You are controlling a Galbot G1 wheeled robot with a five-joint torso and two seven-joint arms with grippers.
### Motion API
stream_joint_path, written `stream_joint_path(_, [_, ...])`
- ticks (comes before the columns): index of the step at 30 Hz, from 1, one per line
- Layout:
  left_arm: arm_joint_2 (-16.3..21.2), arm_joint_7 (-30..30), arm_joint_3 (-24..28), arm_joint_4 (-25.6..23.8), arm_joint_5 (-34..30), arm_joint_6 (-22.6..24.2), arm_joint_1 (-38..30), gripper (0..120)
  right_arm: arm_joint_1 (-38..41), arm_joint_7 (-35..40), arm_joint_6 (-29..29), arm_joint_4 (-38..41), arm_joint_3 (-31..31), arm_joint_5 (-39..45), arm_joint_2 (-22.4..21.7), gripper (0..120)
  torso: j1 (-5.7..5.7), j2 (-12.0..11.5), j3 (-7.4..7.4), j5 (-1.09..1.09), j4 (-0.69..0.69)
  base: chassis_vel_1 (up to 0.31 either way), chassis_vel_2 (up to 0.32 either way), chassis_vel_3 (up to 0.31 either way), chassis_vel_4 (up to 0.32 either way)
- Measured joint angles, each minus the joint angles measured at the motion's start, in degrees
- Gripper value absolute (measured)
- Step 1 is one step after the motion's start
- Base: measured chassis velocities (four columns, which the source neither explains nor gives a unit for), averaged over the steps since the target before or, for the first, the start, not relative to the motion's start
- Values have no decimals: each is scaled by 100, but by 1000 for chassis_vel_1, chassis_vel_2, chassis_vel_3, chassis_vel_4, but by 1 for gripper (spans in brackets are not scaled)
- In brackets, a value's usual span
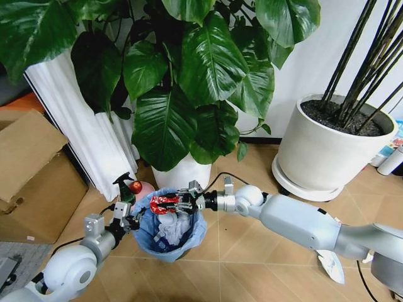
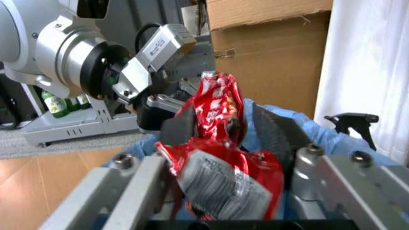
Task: Pick up the trash bin and place the garbage on the floor into it.
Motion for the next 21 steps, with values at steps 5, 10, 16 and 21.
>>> stream_joint_path(5, [1,1,-5,7,-9,0,6,1,72,8,-35,106,-54,38,-52,56,0,0,0,-1,-1,0,0,0,0])
stream_joint_path(10, [11,-1,-13,15,-22,3,9,1,48,17,-52,190,-54,55,-134,74,0,0,0,-1,-1,0,0,0,0])
stream_joint_path(16, [1,-14,-97,52,-21,5,69,1,-431,247,-102,429,470,46,-352,96,0,0,0,2,1,0,0,0,0])
stream_joint_path(21, [-60,-40,-286,59,27,1,211,1,-922,935,-181,641,1078,60,-726,100,0,0,0,-2,-2,0,0,0,0])
